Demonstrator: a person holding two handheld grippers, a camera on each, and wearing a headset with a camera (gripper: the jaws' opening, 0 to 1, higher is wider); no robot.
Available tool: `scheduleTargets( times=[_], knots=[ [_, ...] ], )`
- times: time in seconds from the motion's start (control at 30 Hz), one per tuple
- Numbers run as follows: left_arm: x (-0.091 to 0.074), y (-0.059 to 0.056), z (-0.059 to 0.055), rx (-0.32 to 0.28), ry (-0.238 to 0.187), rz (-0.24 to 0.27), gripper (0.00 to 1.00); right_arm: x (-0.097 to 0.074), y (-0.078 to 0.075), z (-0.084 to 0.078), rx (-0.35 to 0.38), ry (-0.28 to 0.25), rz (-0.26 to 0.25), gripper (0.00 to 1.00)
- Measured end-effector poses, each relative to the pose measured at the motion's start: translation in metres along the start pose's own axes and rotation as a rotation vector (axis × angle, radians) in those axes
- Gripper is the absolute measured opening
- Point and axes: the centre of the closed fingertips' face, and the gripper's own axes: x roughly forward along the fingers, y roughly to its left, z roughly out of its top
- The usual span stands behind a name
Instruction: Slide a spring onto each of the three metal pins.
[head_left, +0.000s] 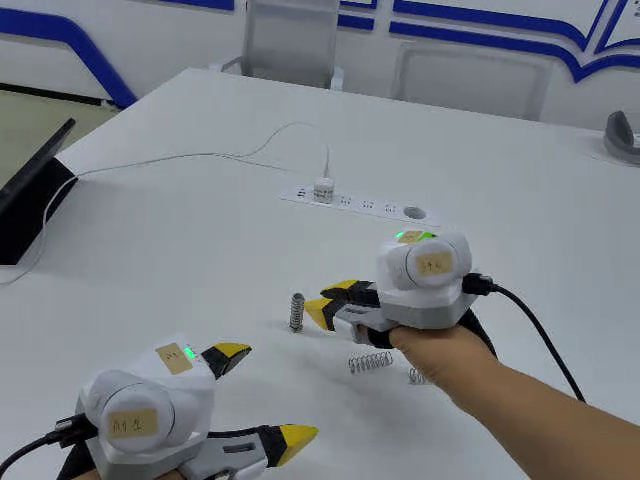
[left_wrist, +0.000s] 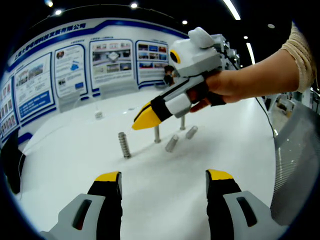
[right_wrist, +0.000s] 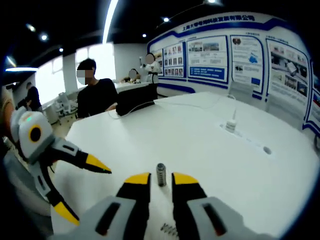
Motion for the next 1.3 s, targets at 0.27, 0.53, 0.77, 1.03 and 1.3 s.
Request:
scheduleTargets(
  times=[0.27, 0.53, 0.77, 1.03, 1.3],
  knots=[
    [0.002, -0.001, 0.001, 0.015, 0.002, -0.003, 0.68, -0.036, -0.001, 0.005, 0.003, -0.057, -0.02, 0.18],
    [0.017, -0.001, 0.008, 0.045, 0.005, -0.012, 0.66, -0.069, -0.009, 0.004, 0.014, -0.098, -0.06, 0.18],
    [0.035, -0.006, 0.016, 0.089, 0.013, -0.04, 0.64, -0.092, -0.019, -0.003, 0.048, -0.121, -0.11, 0.19],
    [0.062, -0.01, 0.02, 0.122, 0.033, -0.063, 0.61, -0.112, -0.027, -0.013, 0.091, -0.139, -0.158, 0.19],
    [0.088, -0.008, 0.021, 0.145, 0.071, -0.078, 0.54, -0.122, -0.032, -0.021, 0.128, -0.149, -0.192, 0.19]
  ],
)
